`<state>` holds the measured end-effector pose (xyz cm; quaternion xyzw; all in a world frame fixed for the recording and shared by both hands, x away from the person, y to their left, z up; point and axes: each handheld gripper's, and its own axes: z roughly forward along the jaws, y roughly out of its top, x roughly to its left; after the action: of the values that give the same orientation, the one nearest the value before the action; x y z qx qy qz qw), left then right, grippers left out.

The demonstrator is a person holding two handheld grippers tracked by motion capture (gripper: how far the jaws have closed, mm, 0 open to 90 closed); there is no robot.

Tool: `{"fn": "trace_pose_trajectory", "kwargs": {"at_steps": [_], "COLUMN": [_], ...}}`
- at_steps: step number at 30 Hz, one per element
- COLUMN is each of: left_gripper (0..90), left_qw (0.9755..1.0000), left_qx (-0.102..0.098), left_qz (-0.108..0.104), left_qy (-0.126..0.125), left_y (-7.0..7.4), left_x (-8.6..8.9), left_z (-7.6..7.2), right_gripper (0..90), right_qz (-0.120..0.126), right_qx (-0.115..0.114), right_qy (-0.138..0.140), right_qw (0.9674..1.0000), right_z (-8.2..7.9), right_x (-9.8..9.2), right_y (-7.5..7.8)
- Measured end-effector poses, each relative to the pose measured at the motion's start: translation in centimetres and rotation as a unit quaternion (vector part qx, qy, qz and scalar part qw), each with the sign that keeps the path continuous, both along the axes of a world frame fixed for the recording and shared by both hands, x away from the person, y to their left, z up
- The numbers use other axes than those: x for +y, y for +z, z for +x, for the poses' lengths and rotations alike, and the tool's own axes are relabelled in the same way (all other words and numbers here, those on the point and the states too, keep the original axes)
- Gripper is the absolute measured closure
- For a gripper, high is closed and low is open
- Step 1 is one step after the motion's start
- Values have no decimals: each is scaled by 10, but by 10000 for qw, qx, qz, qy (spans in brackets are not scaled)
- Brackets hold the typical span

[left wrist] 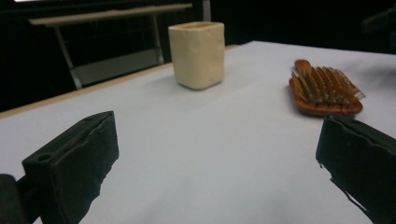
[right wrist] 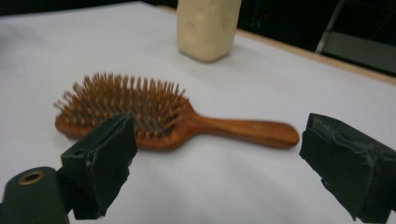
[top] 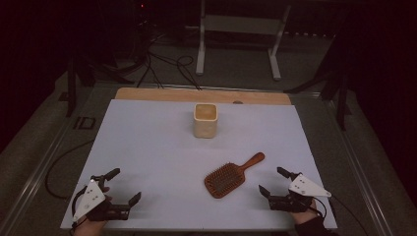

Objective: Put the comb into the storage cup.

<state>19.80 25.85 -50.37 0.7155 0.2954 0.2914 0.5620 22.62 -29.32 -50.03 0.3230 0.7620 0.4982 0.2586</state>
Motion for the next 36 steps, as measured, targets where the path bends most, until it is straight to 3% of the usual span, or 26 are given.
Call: {"fn": "trace_pose_trajectory", "kwargs": {"at_steps": [15,23,30,32,36], "left_gripper": [0,0,0,0,0], "left_qw": [10000,10000,10000,10000,10000], "left_qx": [12,5,23,16,24], "left_qz": [15,-52,-50,-40,-53], "left_qy": [-71,-43,-76,-69,-63], "left_y": [1,1,2,2,2], "left_x": [-2,2,1,1,1], "left_z": [0,-3,-5,-5,-5], "right_gripper": [99,98,99,99,100], "right_qz": [-20,-178,-162,-244,-119], "right_qx": [254,319,337,290,191], "right_qy": [199,392,437,453,509], "right_qw": [9995,9986,9983,9983,9985], "right_z": [-2,-4,-6,-9,-13], "right_x": [1,10,12,14,14], "right_y": [2,10,18,25,41]}}
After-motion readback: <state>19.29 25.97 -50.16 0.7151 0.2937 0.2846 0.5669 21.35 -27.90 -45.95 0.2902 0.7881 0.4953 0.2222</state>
